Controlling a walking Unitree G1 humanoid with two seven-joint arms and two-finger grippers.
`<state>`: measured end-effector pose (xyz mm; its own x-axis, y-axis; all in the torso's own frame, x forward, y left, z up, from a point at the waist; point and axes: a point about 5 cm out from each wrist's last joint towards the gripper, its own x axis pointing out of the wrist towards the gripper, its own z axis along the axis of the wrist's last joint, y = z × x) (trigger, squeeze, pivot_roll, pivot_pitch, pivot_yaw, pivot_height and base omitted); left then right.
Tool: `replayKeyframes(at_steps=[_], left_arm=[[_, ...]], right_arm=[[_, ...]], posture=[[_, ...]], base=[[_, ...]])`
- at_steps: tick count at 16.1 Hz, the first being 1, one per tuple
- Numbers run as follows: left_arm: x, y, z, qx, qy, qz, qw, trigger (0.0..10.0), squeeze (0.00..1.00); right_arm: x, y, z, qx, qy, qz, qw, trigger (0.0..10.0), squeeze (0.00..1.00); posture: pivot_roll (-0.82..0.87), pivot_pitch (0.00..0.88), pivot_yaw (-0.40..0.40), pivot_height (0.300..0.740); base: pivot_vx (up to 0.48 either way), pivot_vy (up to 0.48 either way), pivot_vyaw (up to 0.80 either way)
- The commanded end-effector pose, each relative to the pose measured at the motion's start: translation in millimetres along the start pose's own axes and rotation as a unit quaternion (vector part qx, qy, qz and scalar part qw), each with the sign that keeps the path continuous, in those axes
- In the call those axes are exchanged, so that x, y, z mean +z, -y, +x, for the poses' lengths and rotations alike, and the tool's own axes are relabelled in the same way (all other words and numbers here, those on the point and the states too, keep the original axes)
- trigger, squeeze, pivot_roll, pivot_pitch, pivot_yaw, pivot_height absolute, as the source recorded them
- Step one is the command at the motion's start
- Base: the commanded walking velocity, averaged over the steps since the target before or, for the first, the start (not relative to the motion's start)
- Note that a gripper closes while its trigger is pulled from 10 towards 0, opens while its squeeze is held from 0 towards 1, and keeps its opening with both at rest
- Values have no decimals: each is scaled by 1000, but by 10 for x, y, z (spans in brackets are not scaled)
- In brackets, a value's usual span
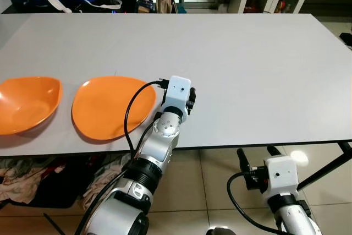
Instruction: Setting the table
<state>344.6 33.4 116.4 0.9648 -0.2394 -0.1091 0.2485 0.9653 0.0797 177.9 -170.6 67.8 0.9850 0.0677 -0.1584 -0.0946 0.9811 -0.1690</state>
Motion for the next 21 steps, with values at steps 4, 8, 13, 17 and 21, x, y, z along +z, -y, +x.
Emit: replayKeyframes(at_steps=[4,8,13,17,21], left_arm=[[243,290,-49,-45,40,-37,998,10000,0],[349,-101,-204,-65,117,-18,991,10000,0],[2,-598,-534,-66,88,53,992,10000,0],[-228,-875,-788,-40,59,49,996,10000,0],[-359,-895,-870,3,29,-7,1000,10000,0]], right_arm=[[53,-19,60,-1,15,0,1000,10000,0],[193,-33,192,-14,45,5,999,10000,0],[247,-5,439,-30,65,24,997,10000,0],[191,68,544,-55,61,63,995,10000,0],[147,76,733,-45,57,94,993,10000,0]], posture=[[-194,0,22,731],[-139,0,28,731],[-67,0,36,731],[-39,0,33,731],[-9,0,6,731]], base=[[0,0,0],[0,0,0],[0,0,0],[0,0,0],[0,0,0]])
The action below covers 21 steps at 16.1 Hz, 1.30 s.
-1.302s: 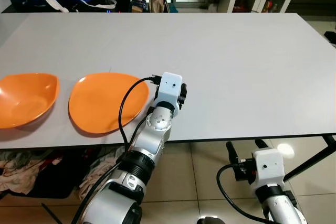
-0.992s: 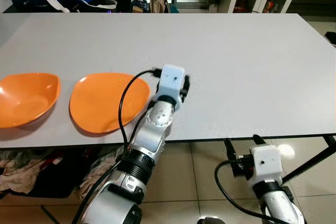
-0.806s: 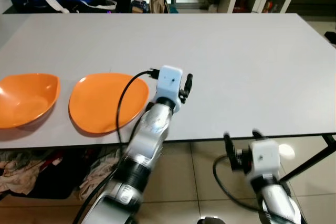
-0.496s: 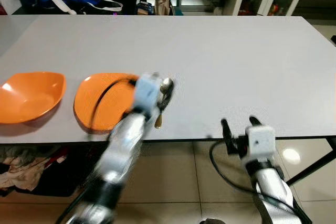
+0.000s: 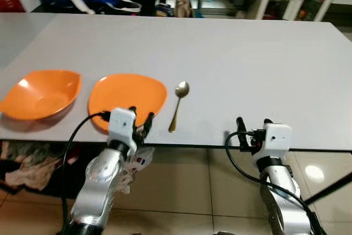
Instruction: Setting the table
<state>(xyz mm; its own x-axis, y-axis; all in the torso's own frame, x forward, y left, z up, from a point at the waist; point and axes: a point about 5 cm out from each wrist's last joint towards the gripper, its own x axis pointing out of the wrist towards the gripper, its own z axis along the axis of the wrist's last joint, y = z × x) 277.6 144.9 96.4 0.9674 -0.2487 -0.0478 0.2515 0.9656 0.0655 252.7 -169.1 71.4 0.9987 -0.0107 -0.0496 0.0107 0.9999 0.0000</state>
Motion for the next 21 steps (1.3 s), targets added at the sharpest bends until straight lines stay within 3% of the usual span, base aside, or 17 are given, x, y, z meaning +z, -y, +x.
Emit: replayKeyframes(at_steps=[1,7,12,17,21], left_arm=[[31,27,61,4,-1,1,1000,10000,0],[156,166,163,-21,20,19,999,10000,0],[253,207,183,-34,44,41,998,10000,0],[122,100,331,-18,-4,1,1000,10000,0],[125,137,387,-22,-5,-6,1000,10000,0]], right_arm=[[-3,14,1,2,7,3,1000,10000,0],[-48,48,-53,-6,9,1,1000,10000,0],[-81,36,-65,-5,8,0,1000,10000,0],[-135,24,-131,-4,2,-3,1000,10000,0],[-156,41,-187,-8,-2,-6,1000,10000,0]], posture=[[-17,0,12,731],[-48,0,37,731],[-45,0,37,731],[-60,0,47,731],[-74,0,49,731]], base=[[0,0,0],[-44,0,0],[-307,372,0],[-52,427,0],[0,449,0]])
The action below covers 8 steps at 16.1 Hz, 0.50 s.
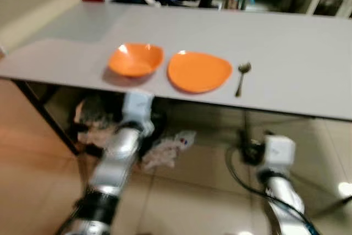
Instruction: Setting the table
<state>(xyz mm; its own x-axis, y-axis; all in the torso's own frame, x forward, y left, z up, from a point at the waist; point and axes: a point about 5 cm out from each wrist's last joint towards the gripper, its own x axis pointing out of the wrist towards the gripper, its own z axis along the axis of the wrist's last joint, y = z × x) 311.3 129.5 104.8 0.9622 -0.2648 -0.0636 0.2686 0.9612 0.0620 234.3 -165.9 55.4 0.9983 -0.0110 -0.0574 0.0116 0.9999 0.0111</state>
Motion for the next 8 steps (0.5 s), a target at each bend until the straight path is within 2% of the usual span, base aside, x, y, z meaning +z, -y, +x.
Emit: replayKeyframes(at_steps=[1,6,8], left_arm=[[18,84,35,-13,2,-4,1000,10000,0],[-1,90,50,-16,0,3,1000,10000,0],[0,86,55,-16,0,4,1000,10000,0]], right_arm=[[12,76,-17,-8,2,-12,1000,10000,0],[4,84,-41,-6,-6,-22,1000,10000,0],[-3,82,-39,-7,-11,-22,1000,10000,0]], posture=[[-76,0,48,731],[-79,0,47,731],[-79,0,47,731]], base=[[0,450,0],[0,470,0],[0,480,-784]])
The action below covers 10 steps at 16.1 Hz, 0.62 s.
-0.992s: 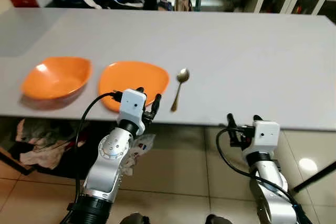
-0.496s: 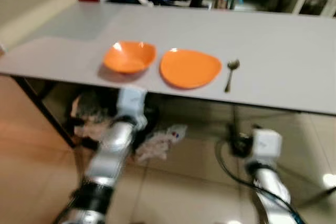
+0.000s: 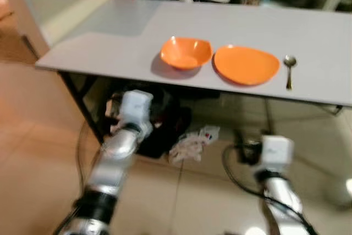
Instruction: Setting the table
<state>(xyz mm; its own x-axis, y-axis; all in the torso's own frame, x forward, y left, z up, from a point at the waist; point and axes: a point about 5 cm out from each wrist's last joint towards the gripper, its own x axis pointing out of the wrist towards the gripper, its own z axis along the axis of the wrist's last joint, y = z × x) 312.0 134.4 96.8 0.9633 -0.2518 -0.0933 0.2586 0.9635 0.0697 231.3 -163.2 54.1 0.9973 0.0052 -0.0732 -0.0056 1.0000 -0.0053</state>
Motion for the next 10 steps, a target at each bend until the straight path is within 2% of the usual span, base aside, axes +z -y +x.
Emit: replayKeyframes(at_steps=[1,8,10], left_arm=[[83,133,53,-23,16,0,1000,10000,0],[68,126,58,-24,17,3,1000,10000,0],[69,126,59,-22,18,3,1000,10000,0]], right_arm=[[19,107,-11,-15,1,-15,1000,10000,0],[61,86,-2,-7,9,-19,1000,10000,0],[61,83,-2,-7,7,-20,1000,10000,0]], posture=[[-79,0,48,731],[-78,0,44,731],[-79,0,44,731]], base=[[0,480,-781],[0,480,0],[0,480,-800]])
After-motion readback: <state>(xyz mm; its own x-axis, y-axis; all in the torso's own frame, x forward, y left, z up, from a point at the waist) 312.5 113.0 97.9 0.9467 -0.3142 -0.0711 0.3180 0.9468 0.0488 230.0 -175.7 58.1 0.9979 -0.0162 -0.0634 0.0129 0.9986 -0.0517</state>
